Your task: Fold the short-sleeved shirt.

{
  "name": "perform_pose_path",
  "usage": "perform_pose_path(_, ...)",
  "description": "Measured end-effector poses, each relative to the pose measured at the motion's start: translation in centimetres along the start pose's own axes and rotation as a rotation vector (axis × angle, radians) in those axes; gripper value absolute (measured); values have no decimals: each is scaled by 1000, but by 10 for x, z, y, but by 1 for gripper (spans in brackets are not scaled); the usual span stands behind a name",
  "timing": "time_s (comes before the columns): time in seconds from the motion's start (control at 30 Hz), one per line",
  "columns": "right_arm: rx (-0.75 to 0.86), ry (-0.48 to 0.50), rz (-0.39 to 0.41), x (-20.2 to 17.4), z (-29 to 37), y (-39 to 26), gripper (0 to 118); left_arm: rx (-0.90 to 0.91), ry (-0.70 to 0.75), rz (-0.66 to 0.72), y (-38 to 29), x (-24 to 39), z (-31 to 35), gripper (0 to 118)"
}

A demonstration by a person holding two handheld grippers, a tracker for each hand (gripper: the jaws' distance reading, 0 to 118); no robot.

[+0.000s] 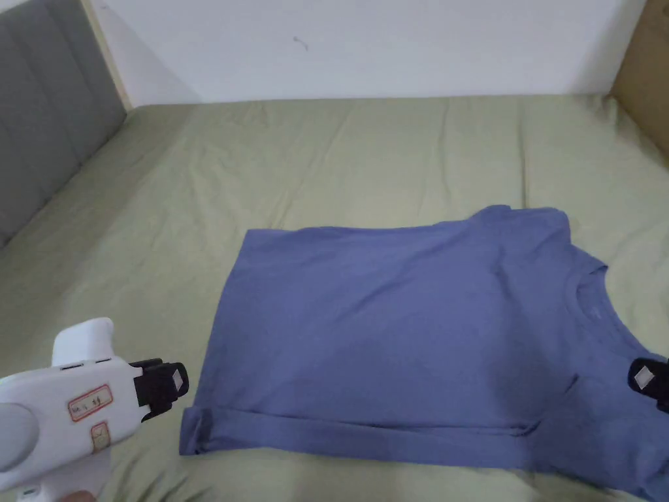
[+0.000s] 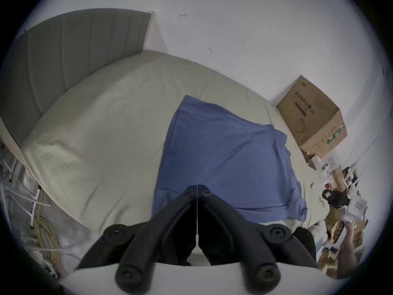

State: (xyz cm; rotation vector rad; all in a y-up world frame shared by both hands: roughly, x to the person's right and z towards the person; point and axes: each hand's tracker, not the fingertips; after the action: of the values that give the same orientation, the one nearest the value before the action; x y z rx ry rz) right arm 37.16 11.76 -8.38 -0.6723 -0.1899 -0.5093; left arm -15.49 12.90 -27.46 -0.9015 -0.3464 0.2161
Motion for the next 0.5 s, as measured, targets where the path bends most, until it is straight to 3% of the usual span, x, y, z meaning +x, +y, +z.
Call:
perform_pose_path(0.07, -5, -4, 6, 2, -2, 3, 0, -84, 54, -57, 4, -8, -11, 0)
perform_pose_path(0.1, -14, 3, -5, 5, -4, 3, 0, -139, 67, -77, 7, -12, -23, 12)
perform_pose_path(0.2, -49, 14, -54, 8, -11, 0, 0, -176, 104, -98, 2, -24, -49, 110)
perform_pose_path(0.43, -105, -11, -80, 15, -20, -12, 0, -347, 121, -133, -9, -35, -118, 107)
perform_pose_path(0.5, -116, -26, -74, 18, -22, -12, 0, -400, 105, -141, -12, -36, -131, 101)
